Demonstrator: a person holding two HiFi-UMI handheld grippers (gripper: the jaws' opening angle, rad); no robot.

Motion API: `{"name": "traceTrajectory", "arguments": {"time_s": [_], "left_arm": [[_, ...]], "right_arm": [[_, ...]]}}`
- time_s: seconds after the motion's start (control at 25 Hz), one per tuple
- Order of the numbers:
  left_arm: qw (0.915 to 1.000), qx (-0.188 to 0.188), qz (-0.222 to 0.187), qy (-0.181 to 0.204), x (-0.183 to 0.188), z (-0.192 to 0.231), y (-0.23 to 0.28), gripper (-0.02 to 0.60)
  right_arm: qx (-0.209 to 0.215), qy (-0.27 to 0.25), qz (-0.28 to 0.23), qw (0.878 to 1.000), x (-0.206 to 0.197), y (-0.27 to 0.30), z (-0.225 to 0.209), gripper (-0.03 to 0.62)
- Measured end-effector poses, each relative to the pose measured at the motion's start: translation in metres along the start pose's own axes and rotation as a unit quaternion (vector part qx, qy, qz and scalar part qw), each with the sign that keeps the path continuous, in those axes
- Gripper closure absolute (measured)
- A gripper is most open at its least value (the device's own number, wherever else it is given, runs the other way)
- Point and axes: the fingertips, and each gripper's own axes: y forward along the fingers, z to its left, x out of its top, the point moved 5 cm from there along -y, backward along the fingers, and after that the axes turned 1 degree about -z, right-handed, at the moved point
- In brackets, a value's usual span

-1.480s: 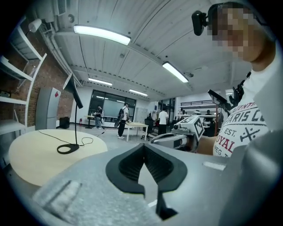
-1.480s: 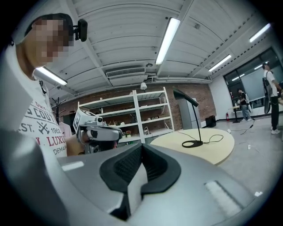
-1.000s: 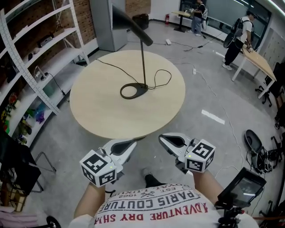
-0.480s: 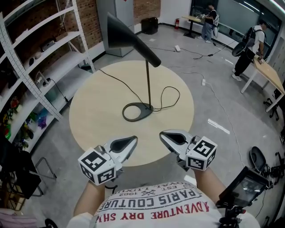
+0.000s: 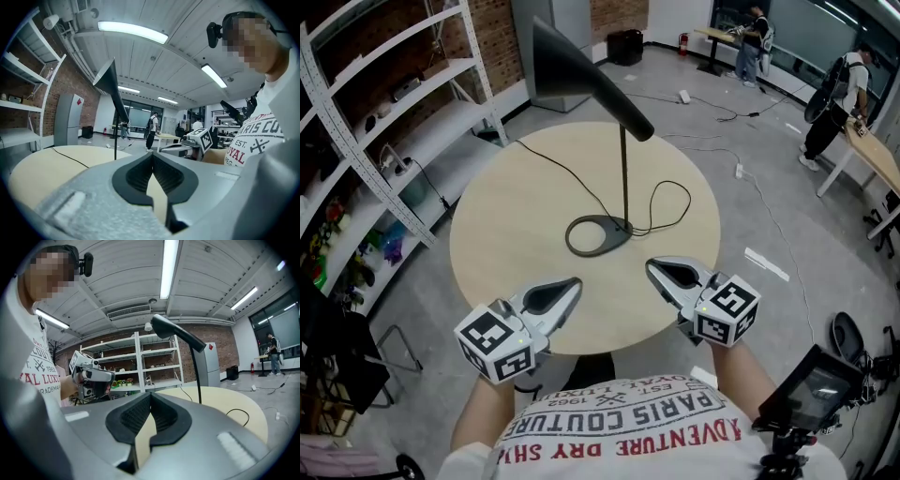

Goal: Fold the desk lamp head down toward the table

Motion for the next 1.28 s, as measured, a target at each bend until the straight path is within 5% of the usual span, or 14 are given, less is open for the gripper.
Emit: {"name": "traceTrajectory", "arguments": {"time_s": [0.44, 0.76, 1.28], "left_arm": [[0.9997, 0.009, -0.015, 0.018, 0.035, 0.058, 0.007, 0.561], [0.9993, 0.022, -0.027, 0.009, 0.047, 0.109, 0.025, 0.494], [0.9985, 0.014, -0.048, 0.021, 0.095, 0.131, 0.039, 0.484]], "right_arm": [[-0.077, -0.056, 0.004, 0.995, 0.036, 0.056, -0.077, 0.549], [-0.112, -0.080, 0.030, 0.990, 0.039, 0.120, -0.145, 0.441], [-0.114, -0.061, 0.051, 0.990, 0.021, 0.154, -0.166, 0.530]]}}
